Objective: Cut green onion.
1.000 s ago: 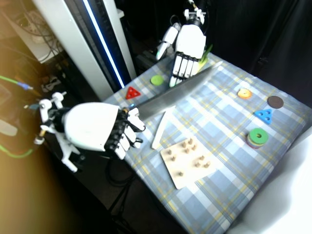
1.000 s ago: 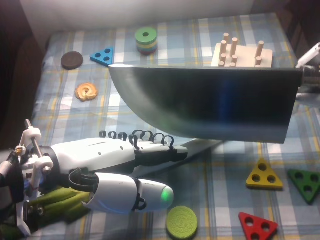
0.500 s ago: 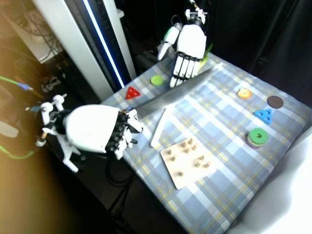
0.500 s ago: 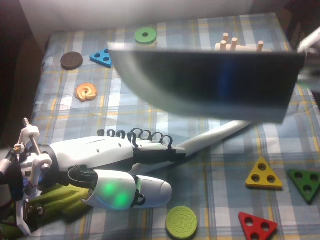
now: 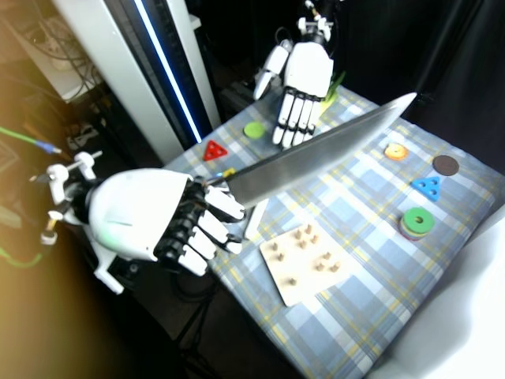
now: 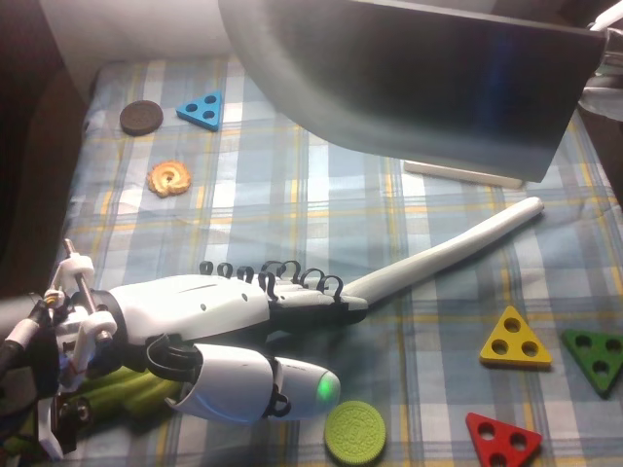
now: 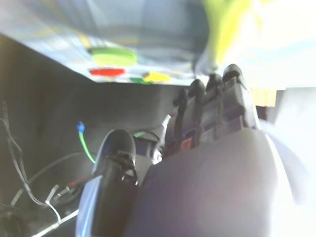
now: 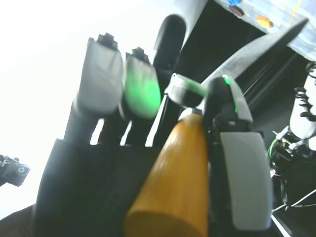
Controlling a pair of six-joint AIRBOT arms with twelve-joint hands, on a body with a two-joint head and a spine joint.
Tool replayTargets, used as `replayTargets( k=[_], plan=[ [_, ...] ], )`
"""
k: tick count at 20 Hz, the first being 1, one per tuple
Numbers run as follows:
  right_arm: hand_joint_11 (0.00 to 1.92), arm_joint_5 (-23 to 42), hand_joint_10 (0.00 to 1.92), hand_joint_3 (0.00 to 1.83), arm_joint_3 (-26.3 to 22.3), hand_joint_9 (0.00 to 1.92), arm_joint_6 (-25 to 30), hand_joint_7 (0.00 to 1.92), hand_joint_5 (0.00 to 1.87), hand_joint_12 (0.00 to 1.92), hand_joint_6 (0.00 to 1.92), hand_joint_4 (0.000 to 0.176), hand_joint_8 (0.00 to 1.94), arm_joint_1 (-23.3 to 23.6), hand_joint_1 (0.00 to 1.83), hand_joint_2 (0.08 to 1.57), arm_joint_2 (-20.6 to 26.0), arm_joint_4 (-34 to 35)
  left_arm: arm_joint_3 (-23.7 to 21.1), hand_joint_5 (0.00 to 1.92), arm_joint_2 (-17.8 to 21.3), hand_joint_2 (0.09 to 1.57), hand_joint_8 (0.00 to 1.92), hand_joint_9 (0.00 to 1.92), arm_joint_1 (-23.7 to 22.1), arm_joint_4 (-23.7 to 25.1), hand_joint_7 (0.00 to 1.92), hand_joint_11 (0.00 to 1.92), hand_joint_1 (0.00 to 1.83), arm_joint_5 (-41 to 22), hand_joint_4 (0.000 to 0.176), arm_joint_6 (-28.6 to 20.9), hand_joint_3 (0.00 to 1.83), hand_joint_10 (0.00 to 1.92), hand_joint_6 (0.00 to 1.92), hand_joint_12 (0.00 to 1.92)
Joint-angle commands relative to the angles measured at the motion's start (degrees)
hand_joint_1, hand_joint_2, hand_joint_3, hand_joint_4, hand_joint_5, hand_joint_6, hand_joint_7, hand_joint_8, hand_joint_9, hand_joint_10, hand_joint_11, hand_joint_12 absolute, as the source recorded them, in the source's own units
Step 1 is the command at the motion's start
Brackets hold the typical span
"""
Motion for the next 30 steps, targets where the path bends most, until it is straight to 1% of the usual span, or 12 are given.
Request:
replayTargets(
  k=[1,3,7,10,12,14,16,18,22,24,26,30],
  plan=[
    [1.49,8.3,1.92,0.00,0.5,1.47,0.4,1.34,1.14,1.92,1.92,0.090,1.94,1.5,0.55,1.42,0.5,2.3,0.0,0.12,-0.4,1.35,0.00,0.05,-0.5,-0.5,0.10,0.00,0.00,-4.6,0.000,-0.3,0.00,0.01,0.01,0.00],
    [1.50,8.3,1.92,0.00,0.6,1.46,0.2,1.33,1.12,1.92,1.92,0.090,1.94,2.4,0.57,1.40,0.5,2.3,0.4,0.11,-0.1,1.34,0.01,0.04,-0.5,-1.6,0.09,0.00,0.00,-5.5,0.000,-0.4,0.00,0.01,0.01,0.00],
    [1.49,7.8,1.92,0.00,1.8,1.46,-2.0,1.35,1.13,1.92,1.92,0.090,1.94,2.4,0.50,1.39,1.2,5.8,0.7,0.15,1.2,1.34,0.01,0.05,-0.8,-5.8,0.12,0.00,0.00,-9.7,0.000,-0.4,0.00,0.01,0.02,0.00],
    [1.56,4.4,1.92,0.00,3.7,1.54,-2.5,1.43,1.17,1.92,1.92,0.092,1.94,2.7,0.53,1.40,1.2,7.2,0.7,0.12,2.4,1.35,0.00,0.00,-0.8,-9.1,0.07,0.00,0.00,-13.0,0.000,0.1,0.00,0.00,0.00,0.00],
    [1.57,1.3,1.92,0.00,5.0,1.53,-2.5,1.42,1.17,1.92,1.92,0.094,1.94,4.1,0.47,1.38,0.9,7.2,0.8,0.04,3.0,1.34,0.00,0.00,-0.8,-11.4,0.01,0.00,0.00,-15.3,0.000,0.2,0.00,0.00,0.00,0.00],
    [1.58,-1.4,1.92,0.00,6.3,1.55,-2.5,1.43,1.19,1.92,1.92,0.094,1.94,5.3,0.41,1.37,0.3,7.1,0.9,0.06,3.4,1.34,0.01,0.01,-0.5,-13.3,0.04,0.00,0.00,-17.0,0.000,0.2,0.00,0.00,0.01,0.00],
    [1.62,-3.9,1.92,0.01,7.4,1.57,-2.5,1.44,1.19,1.92,1.92,0.098,1.94,5.9,0.44,1.41,0.1,6.8,1.1,0.08,3.9,1.34,0.01,0.04,0.2,-16.0,0.07,0.00,0.00,-19.6,0.000,0.2,0.00,0.00,0.01,0.00],
    [1.62,-5.1,1.92,0.00,7.7,1.57,-2.5,1.44,1.19,1.92,1.92,0.101,1.94,6.3,0.42,1.41,0.1,6.2,1.1,0.03,4.4,1.33,0.00,0.00,1.0,-17.9,0.01,0.00,0.00,-21.4,0.000,0.2,0.00,0.00,0.00,0.00],
    [1.54,-9.5,1.92,0.00,8.0,1.48,-2.5,1.35,1.10,1.92,1.92,0.106,1.94,10.0,0.43,1.45,0.0,1.0,1.0,0.02,4.5,1.34,0.01,0.01,1.6,-18.5,0.03,0.00,0.00,-21.5,0.000,0.2,0.00,0.00,0.00,0.00],
    [1.58,-11.5,1.92,0.00,8.3,1.53,-2.5,1.40,1.15,1.92,1.92,0.106,1.94,11.5,0.47,1.45,-0.2,-1.2,1.0,0.02,4.4,1.33,0.00,0.00,1.7,-18.5,0.00,0.00,0.00,-21.6,0.000,0.2,0.00,0.00,0.00,0.00],
    [1.61,-12.0,1.92,0.00,8.4,1.57,-2.5,1.44,1.20,1.92,1.92,0.104,1.94,12.0,0.45,1.44,-0.3,-2.0,1.0,0.05,4.4,1.34,0.01,0.00,1.7,-18.5,0.01,0.00,0.00,-21.6,0.000,0.2,0.00,0.00,0.01,0.00],
    [1.62,-12.5,1.92,0.00,8.4,1.57,-2.5,1.44,1.17,1.92,1.92,0.101,1.94,12.1,0.46,1.44,-0.3,-2.8,0.9,0.04,4.4,1.34,0.00,0.00,1.9,-18.5,0.00,0.00,0.00,-21.5,0.000,0.2,0.00,0.00,0.00,0.00]
  ],
)
